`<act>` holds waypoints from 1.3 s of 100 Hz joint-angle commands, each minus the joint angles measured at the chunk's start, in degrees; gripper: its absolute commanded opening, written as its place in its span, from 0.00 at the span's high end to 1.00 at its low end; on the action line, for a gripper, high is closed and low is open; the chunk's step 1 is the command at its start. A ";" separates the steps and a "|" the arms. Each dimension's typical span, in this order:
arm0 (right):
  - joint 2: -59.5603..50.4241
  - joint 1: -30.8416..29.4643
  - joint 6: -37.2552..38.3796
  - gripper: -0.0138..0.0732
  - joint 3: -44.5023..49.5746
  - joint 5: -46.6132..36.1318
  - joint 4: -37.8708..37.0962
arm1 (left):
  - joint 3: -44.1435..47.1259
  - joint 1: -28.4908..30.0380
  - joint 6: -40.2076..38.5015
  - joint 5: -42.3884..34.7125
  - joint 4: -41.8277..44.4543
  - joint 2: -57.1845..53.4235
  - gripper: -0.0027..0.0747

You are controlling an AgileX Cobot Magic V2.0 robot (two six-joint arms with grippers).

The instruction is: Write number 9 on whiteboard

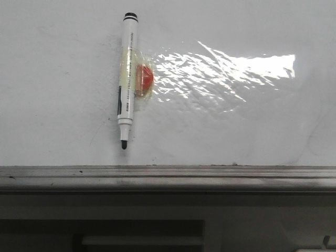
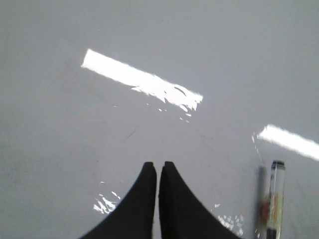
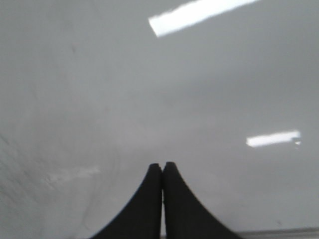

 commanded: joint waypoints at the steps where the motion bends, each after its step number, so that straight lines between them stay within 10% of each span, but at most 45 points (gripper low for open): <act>1: 5.12 -0.15 -7.17 0.90 -6.71 3.57 -1.19 | -8.14 0.02 0.95 5.16 7.42 8.27 0.96; 28: 11.88 5.46 -8.01 0.36 -12.70 4.17 -0.74 | -22.05 -0.09 14.76 20.62 0.16 32.31 0.42; 51: 14.25 8.58 -8.01 0.32 -12.70 4.51 -0.85 | -23.14 -11.25 21.23 16.48 -11.48 41.31 0.42; 82: 17.08 8.58 -8.01 0.32 -12.70 4.12 -1.32 | -23.14 -35.39 18.06 -7.59 -12.64 50.27 0.52; 116: 17.68 8.58 -8.01 0.32 -12.70 3.86 -1.32 | -23.14 -38.47 18.06 -11.46 -15.75 61.04 0.52; 130: 17.68 8.58 -8.01 0.32 -12.70 3.74 -1.32 | -23.14 -38.47 18.06 -11.46 -16.88 62.71 0.72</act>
